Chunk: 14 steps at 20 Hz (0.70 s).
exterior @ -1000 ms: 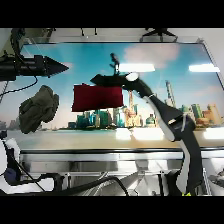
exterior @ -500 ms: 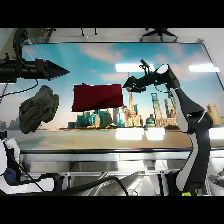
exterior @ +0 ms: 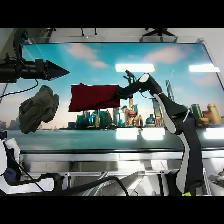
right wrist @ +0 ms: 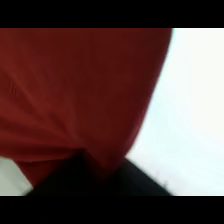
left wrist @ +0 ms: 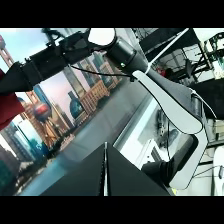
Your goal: Fold the shirts.
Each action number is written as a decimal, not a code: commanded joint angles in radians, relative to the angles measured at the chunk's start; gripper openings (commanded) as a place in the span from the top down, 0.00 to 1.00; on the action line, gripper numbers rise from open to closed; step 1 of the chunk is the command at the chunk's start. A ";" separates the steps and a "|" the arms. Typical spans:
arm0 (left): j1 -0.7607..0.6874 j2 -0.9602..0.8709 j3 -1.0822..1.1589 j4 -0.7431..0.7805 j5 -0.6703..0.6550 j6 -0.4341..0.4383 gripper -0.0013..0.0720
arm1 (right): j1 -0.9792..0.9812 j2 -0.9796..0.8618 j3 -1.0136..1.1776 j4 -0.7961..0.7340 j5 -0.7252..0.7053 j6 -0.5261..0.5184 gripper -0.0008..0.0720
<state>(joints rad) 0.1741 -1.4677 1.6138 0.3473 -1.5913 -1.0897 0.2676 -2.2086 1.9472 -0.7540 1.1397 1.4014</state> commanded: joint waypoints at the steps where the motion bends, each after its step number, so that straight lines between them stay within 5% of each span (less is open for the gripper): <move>1: 0.000 0.000 0.000 0.000 -0.030 0.000 0.96 | 0.013 0.034 0.005 0.074 -0.033 -0.043 0.92; 4: 0.000 0.000 0.000 0.000 -0.034 0.000 0.96 | -0.042 0.158 0.005 0.010 -0.036 -0.035 0.96; 9: 0.000 0.000 0.000 0.000 -0.034 0.000 0.96 | -0.335 0.398 0.005 -0.357 0.084 0.293 0.96; 14: 0.000 0.000 0.000 0.000 -0.034 0.000 0.96 | -0.717 0.507 -0.060 -0.451 0.196 0.372 0.96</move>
<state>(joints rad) 0.1741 -1.4677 1.6138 0.3473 -1.6238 -1.0897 -0.2520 -1.7699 1.9266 -1.1007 1.2621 1.7000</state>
